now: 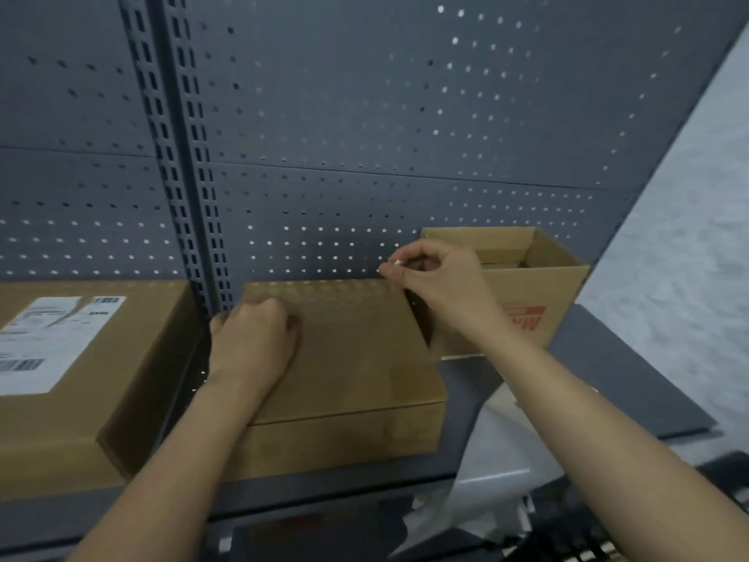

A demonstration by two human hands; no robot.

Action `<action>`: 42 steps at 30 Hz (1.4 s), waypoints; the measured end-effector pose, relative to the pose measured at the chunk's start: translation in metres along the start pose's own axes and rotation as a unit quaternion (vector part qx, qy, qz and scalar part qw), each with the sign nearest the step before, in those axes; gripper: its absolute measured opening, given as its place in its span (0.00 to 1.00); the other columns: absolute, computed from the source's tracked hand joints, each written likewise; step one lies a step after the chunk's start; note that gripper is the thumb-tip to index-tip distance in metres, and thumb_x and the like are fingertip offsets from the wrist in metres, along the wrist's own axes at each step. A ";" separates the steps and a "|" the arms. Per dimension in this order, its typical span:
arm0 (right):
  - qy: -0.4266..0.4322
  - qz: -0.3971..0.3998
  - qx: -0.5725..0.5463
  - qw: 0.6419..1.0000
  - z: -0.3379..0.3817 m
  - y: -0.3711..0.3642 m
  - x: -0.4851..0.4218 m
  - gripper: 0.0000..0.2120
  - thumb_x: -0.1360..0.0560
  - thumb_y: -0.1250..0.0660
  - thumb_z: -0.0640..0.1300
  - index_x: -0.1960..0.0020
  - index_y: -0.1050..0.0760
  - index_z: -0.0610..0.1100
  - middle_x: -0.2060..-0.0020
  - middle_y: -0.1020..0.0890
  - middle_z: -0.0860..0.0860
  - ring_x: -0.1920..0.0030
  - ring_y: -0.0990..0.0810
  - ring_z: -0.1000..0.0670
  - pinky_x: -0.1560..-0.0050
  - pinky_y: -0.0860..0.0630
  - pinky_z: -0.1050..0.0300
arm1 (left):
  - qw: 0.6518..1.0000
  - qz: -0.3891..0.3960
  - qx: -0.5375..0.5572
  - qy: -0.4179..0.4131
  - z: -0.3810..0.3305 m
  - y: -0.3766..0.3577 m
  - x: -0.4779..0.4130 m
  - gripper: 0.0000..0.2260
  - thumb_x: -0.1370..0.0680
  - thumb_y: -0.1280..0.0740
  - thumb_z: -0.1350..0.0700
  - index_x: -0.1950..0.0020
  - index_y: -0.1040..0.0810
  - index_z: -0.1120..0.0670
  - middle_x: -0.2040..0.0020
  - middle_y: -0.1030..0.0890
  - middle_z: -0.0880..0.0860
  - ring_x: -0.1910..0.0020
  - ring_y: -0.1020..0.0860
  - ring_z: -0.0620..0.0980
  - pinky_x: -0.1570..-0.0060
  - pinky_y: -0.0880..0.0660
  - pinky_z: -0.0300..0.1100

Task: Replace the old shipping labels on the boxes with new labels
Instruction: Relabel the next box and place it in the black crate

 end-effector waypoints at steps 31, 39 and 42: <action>0.017 -0.048 0.224 0.973 -0.078 0.157 -0.032 0.03 0.25 0.27 0.43 0.52 0.18 0.46 0.64 0.19 0.57 0.61 0.21 0.63 0.62 0.30 0.77 | 0.961 0.259 0.081 -0.063 -0.237 -0.107 0.084 0.19 0.23 0.33 0.45 0.42 0.25 0.59 0.41 0.26 0.57 0.39 0.27 0.58 0.42 0.28 0.47; 0.024 -0.039 0.236 0.971 -0.090 0.164 -0.033 0.06 0.28 0.25 0.41 0.51 0.16 0.43 0.63 0.20 0.57 0.63 0.23 0.68 0.62 0.33 0.79 | 0.927 0.291 0.233 0.033 -0.227 -0.114 0.080 0.20 0.32 0.22 0.50 0.45 0.23 0.54 0.45 0.22 0.52 0.49 0.23 0.51 0.56 0.27 0.39; 0.033 -0.055 0.257 0.964 -0.090 0.164 -0.032 0.07 0.29 0.24 0.45 0.53 0.17 0.45 0.57 0.24 0.54 0.60 0.27 0.66 0.60 0.37 0.83 | 0.911 0.287 0.291 0.050 -0.224 -0.111 0.078 0.22 0.33 0.21 0.52 0.42 0.22 0.53 0.44 0.22 0.50 0.47 0.24 0.47 0.54 0.30 0.36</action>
Point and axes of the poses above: each hand's wrist, its own x-axis away from the middle knuckle, its own y-axis out of the back of the hand, z = x × y, the point moved 4 cm from there along -x, towards the middle knuckle
